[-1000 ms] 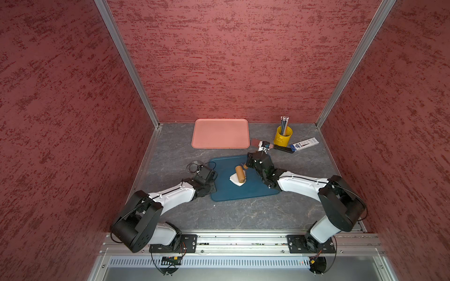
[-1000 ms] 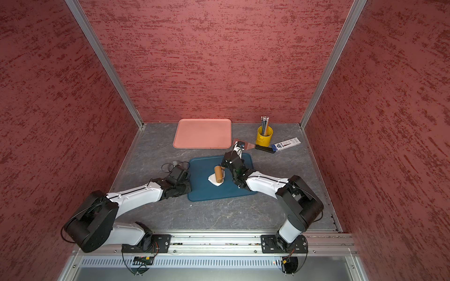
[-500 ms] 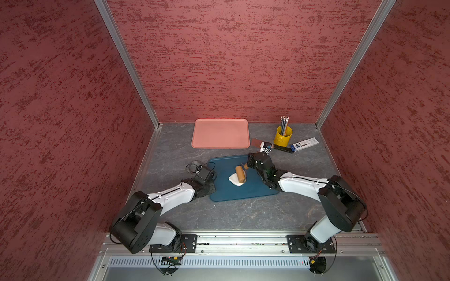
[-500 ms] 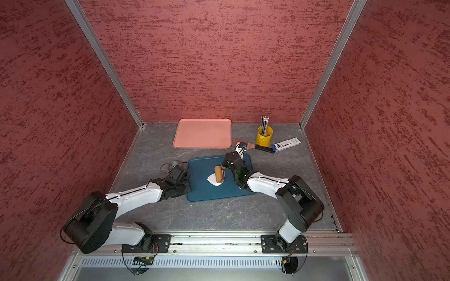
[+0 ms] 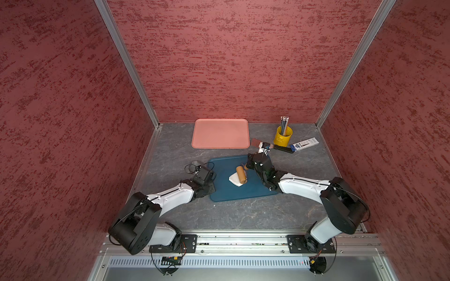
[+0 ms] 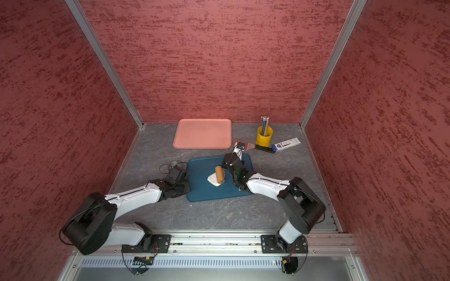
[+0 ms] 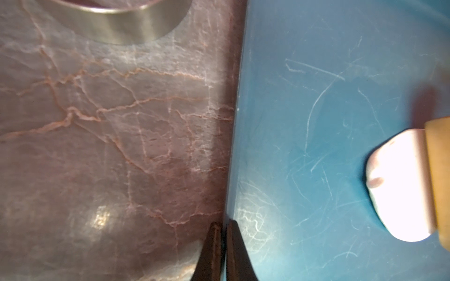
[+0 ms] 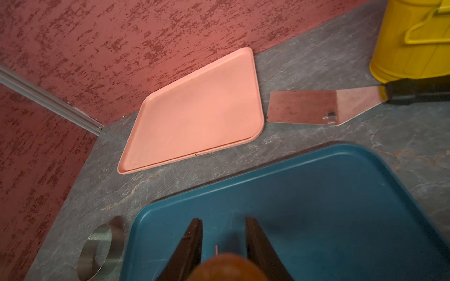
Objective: Roll out the dumpling wrappers from the dough
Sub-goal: Flatten out the dough on the work surface.
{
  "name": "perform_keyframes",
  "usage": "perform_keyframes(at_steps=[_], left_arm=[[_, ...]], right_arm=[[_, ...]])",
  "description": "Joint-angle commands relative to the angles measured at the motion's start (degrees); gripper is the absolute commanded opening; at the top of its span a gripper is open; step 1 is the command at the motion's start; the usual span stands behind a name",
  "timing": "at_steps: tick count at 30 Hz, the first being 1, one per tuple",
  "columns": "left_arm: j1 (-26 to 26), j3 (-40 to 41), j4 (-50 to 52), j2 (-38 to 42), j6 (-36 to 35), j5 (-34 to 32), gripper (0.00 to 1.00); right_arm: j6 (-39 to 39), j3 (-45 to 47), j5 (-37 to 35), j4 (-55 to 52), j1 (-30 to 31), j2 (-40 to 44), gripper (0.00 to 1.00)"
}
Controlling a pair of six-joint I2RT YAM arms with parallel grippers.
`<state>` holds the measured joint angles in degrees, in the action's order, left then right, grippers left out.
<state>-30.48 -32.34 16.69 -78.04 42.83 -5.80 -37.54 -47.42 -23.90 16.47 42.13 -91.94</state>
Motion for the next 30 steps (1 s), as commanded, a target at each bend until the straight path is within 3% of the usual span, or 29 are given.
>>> perform_keyframes(at_steps=[1,5,9,16,21,24,27,30], left_arm=[[3.5,0.9,3.8,-0.6,4.3,-10.3,0.0],[4.0,2.1,3.2,0.6,5.1,-10.4,0.0],[5.5,3.7,0.6,1.3,4.1,-8.0,0.0],[4.6,3.8,-3.7,0.6,2.9,-5.9,0.0],[4.6,3.8,-0.8,2.1,2.1,-7.5,0.0],[4.9,3.6,-0.1,2.0,1.8,-8.0,0.0],[5.0,3.6,-2.0,1.1,1.8,-6.7,0.0],[4.5,3.2,-3.2,0.6,1.7,-6.1,0.0]], right_arm=[[12.6,5.6,1.8,-15.0,3.5,-4.4,0.0],[12.9,7.2,0.0,-15.1,1.3,-2.1,0.0],[20.0,8.1,-3.9,-14.8,-0.8,1.2,0.0],[9.2,4.4,9.5,-6.3,6.7,-7.3,0.0],[11.0,5.7,1.4,-13.7,-0.1,-3.6,0.0],[18.3,7.6,-4.7,-13.0,-1.8,0.2,0.0],[18.2,7.7,1.0,-8.9,0.4,-1.0,0.0],[10.5,5.9,7.4,-5.4,5.4,-5.7,0.0]])
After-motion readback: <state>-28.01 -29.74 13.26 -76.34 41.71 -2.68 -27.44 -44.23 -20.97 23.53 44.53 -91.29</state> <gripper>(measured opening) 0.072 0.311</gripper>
